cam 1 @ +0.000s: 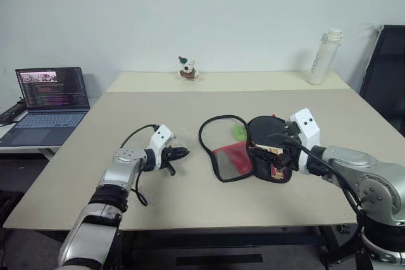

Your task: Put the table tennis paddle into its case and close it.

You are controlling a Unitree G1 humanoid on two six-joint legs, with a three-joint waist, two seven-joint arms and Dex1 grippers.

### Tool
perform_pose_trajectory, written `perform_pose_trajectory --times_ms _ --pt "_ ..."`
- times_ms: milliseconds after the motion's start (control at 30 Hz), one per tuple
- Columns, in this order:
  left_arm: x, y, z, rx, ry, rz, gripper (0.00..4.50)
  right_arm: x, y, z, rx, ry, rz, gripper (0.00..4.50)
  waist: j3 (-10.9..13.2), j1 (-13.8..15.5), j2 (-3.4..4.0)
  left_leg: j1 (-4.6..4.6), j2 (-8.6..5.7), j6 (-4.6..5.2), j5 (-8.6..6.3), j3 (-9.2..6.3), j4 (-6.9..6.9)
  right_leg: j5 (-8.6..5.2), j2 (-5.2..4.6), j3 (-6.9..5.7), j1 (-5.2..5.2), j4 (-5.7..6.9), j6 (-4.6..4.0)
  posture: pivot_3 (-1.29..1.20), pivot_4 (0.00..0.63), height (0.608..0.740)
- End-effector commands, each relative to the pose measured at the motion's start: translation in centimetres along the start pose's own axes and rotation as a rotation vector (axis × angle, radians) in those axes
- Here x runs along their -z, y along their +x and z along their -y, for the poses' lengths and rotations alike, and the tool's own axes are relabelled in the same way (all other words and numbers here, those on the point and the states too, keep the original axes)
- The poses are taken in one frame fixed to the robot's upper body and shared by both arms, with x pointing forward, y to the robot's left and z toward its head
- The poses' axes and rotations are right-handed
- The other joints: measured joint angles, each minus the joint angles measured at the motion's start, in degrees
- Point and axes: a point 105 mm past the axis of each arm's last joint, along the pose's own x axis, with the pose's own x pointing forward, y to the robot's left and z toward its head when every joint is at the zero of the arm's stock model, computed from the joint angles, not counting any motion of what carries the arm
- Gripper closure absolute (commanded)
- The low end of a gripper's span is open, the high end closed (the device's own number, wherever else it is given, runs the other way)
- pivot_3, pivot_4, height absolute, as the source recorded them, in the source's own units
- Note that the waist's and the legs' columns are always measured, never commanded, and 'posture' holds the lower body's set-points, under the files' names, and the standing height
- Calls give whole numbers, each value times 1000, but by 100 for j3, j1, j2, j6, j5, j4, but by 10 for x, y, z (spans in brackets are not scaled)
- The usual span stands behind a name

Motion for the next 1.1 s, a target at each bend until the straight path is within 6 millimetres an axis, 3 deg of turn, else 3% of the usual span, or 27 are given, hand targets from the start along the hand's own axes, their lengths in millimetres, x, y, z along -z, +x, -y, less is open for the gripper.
perform_pose_trajectory --times_ms 33,400,767,967,1100 --pt "-12 13 0 -2 54 23 4483 -6 -5 2 -4 -22 36 56 1 2 -3 -2 -1 0 0 0 0 0 -1 -1 0 -1 0 0 150 740" --pt "-17 51 24 65 47 29 4483 5 -16 12 32 -30 1 56 2 -3 -8 -16 -3 0 0 -15 6 1 -4 -22 -3 -2 2 0 150 740" --pt "-71 72 43 150 86 162 4483 3 -30 27 104 -21 13 56 8 25 -18 -44 -8 -1 0 -42 34 2 -8 -55 -1 -2 4 0 150 740" --pt "-128 84 65 236 133 303 4483 -5 -48 39 120 -2 31 56 12 27 -22 -50 -10 -1 0 -44 39 2 -9 -58 -1 -1 4 0 150 740" --pt "-177 102 100 292 159 403 4483 -8 -67 61 202 30 29 56 15 67 -28 -61 -14 0 -1 -49 54 1 -12 -65 0 -3 6 0 150 740"
